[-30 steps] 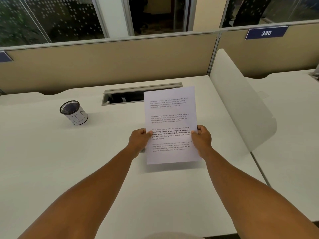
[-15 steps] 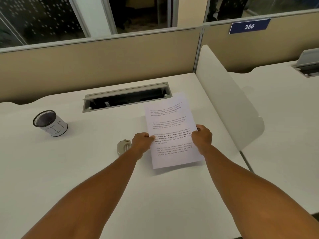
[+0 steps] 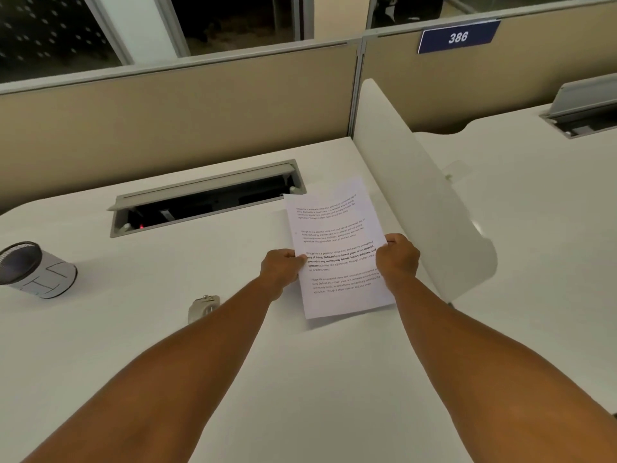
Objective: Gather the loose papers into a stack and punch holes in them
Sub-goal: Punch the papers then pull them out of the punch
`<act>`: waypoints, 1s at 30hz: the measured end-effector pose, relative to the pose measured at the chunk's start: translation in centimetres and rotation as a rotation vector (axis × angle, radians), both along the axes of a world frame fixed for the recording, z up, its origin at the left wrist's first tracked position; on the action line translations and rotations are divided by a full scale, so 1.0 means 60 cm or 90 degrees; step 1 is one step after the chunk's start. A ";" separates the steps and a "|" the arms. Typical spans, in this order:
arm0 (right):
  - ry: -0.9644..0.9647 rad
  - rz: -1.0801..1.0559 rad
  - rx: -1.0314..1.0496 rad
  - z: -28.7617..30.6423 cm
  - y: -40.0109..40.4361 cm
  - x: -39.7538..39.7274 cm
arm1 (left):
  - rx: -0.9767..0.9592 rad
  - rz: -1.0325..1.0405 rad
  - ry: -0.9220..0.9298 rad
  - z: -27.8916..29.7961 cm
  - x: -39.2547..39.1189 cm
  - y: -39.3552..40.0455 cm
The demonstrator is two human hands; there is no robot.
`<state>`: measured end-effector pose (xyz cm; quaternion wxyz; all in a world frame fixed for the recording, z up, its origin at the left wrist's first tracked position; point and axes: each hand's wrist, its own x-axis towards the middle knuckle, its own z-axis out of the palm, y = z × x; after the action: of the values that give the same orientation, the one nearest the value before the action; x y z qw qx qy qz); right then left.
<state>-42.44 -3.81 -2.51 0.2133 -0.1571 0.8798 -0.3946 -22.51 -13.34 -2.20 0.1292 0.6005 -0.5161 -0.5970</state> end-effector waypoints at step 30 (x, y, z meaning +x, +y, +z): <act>0.289 0.279 0.225 -0.064 -0.030 0.001 | -0.361 -0.345 -0.308 -0.056 -0.035 -0.018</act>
<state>-42.38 -5.63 -6.32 0.1159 -0.3863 0.9048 -0.1364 -24.63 -14.44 -5.53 0.0037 0.5072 -0.8127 -0.2867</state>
